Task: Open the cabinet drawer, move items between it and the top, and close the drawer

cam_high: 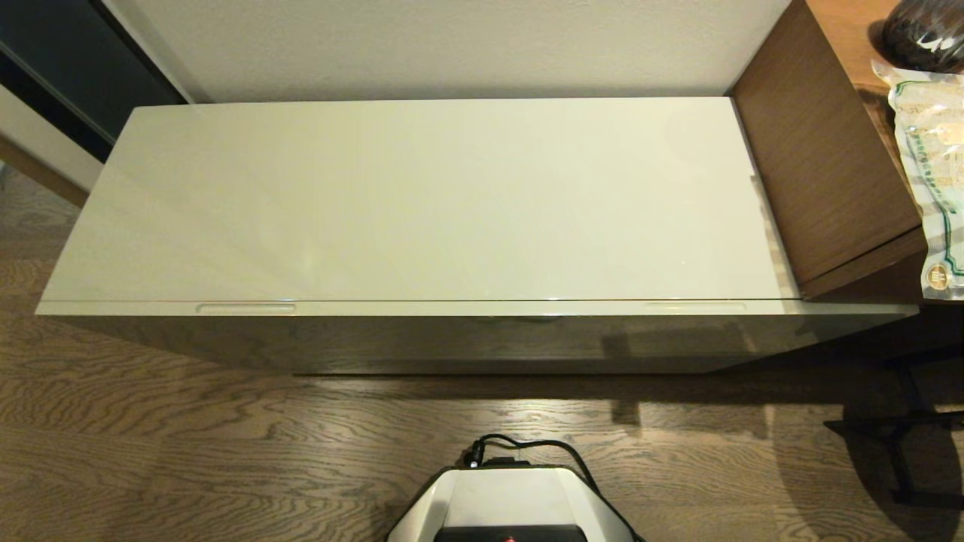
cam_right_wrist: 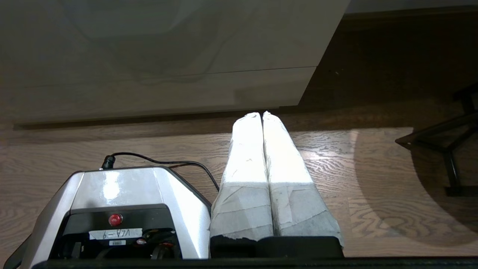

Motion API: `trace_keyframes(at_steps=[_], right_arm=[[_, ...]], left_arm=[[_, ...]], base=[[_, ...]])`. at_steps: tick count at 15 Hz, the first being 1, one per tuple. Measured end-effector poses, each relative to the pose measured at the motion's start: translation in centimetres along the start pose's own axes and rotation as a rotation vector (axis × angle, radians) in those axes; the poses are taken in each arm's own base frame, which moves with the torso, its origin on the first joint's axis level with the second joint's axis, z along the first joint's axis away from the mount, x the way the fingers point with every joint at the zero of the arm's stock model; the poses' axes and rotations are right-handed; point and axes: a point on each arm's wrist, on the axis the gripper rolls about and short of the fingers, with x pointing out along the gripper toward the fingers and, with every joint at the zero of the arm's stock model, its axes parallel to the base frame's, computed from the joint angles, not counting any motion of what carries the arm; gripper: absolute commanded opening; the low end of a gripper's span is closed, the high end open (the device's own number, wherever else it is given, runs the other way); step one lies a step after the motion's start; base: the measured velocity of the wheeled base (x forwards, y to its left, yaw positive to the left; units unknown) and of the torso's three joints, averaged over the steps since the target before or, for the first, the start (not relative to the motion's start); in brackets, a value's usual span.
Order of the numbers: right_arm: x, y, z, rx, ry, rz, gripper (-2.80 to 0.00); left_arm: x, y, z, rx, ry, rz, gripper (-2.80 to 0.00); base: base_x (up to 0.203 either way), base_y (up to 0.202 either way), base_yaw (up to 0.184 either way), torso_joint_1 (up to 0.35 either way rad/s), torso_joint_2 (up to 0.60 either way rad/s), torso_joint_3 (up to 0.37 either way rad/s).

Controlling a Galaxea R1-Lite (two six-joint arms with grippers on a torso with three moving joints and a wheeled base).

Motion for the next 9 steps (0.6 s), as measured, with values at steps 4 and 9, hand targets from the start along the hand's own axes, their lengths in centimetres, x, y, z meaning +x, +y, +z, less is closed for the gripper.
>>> trace_keyframes(at_steps=[4, 9], right_arm=[[0.00, 0.00, -0.01, 0.001, 0.001, -0.001, -2.80], [0.00, 0.00, 0.00, 0.001, 0.000, 0.000, -2.80]], left_arm=[[0.00, 0.00, 0.00, 0.000, 0.000, 0.000, -2.80], [0.00, 0.00, 0.00, 0.000, 0.000, 0.000, -2.80]], base=[[0.000, 0.000, 0.000, 0.000, 0.00, 0.000], [0.000, 0.000, 0.000, 0.000, 0.00, 0.000]])
